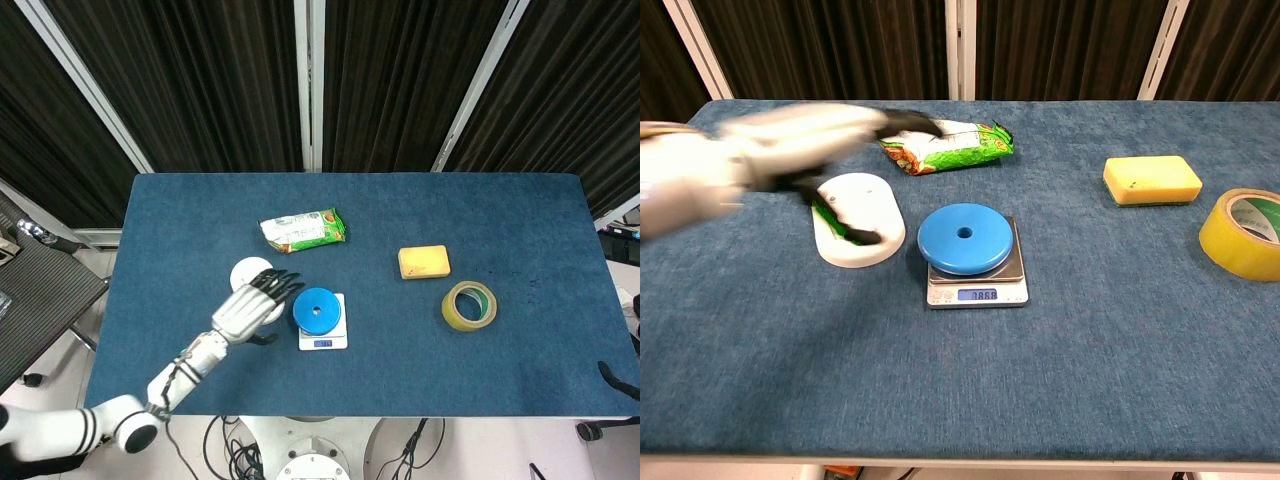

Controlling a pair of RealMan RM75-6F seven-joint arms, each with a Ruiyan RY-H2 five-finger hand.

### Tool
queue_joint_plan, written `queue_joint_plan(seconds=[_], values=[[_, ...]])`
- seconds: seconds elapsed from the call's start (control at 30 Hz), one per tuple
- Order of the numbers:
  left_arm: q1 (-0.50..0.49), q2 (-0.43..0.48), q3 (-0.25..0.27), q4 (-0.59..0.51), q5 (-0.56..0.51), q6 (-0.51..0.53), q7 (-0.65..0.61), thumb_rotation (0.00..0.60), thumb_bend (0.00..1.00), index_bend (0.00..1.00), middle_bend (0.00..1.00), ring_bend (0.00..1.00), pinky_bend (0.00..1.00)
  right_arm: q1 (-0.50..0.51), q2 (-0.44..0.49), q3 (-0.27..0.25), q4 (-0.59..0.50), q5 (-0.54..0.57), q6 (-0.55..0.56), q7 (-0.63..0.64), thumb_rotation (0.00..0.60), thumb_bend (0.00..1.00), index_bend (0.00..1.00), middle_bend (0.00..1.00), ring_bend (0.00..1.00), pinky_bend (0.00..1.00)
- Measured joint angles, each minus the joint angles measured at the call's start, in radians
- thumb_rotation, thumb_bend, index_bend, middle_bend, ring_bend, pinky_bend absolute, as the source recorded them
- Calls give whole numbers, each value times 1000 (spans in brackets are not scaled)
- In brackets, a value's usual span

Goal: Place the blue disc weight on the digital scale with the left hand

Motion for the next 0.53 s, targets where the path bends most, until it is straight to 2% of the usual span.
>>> queue_joint_plan(seconds=[0.13,0.27,0.4,0.53], values=[[132,92,78,-41,28,161,34,600,187,105,63,0,88,0,-4,-17,5,-55,29,-15,600,131,0,0,0,0],[276,137,142,-17,73,342,2,600,182,105,67,0,87,3,-16,-28,4,-88,49,-46,600,130,0,0,0,0],[437,145,185,97,110,514,-104,600,182,104,66,0,85,15,-39,-31,9,-95,42,-65,600,129,0,0,0,0],[532,138,199,233,133,600,-203,600,182,97,66,0,84,25,-57,-36,15,-107,38,-87,600,129,0,0,0,0]])
